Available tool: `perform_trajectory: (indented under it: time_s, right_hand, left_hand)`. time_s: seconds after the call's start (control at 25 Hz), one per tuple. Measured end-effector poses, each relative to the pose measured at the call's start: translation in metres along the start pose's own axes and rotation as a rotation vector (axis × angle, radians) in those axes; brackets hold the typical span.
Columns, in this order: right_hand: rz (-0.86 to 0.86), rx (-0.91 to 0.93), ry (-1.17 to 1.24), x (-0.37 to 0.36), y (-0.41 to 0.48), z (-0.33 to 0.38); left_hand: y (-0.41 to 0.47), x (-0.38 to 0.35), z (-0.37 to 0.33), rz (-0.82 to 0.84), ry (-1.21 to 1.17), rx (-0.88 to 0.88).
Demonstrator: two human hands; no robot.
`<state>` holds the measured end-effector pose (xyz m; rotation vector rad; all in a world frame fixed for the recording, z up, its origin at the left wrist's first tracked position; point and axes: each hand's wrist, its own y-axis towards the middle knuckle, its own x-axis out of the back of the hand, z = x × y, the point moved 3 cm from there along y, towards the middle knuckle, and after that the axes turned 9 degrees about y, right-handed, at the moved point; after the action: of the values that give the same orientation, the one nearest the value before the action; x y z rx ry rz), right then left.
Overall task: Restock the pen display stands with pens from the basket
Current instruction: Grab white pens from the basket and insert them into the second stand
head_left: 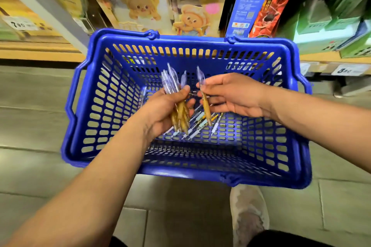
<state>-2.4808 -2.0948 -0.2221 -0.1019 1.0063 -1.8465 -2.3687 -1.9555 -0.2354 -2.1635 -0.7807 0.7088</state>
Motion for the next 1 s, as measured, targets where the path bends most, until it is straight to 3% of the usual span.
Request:
perform_trajectory:
  time_s: [0.24,0.44,0.68,0.84,1.0]
  right_hand:
    - [-0.065,-0.054,0.109,-0.033,-0.099,0.015]
    - [-0.005,-0.034,0.27,-0.114,-0.219,0.07]
    - [-0.109,0.047,0.274,-0.239,-0.4,0.161]
    - [-0.16,0.116,0.216,-0.317,-0.52,0.206]
    - [-0.248,0.194,0.243,-0.366,-0.627,0.242]
  left_hand:
    - [-0.109,-0.042,-0.008,0.059,-0.24,-0.02]
    - [-0.264,-0.068,-0.048,0.119,-0.162,0.004]
    - [-0.468,-0.086,-0.148,0.066,-0.153,-0.108]
    - [-0.599,-0.1,-0.195,0.042,-0.085,-0.131]
    - [-0.711,-0.12,-0.225,0.104,-0.192,-0.081]
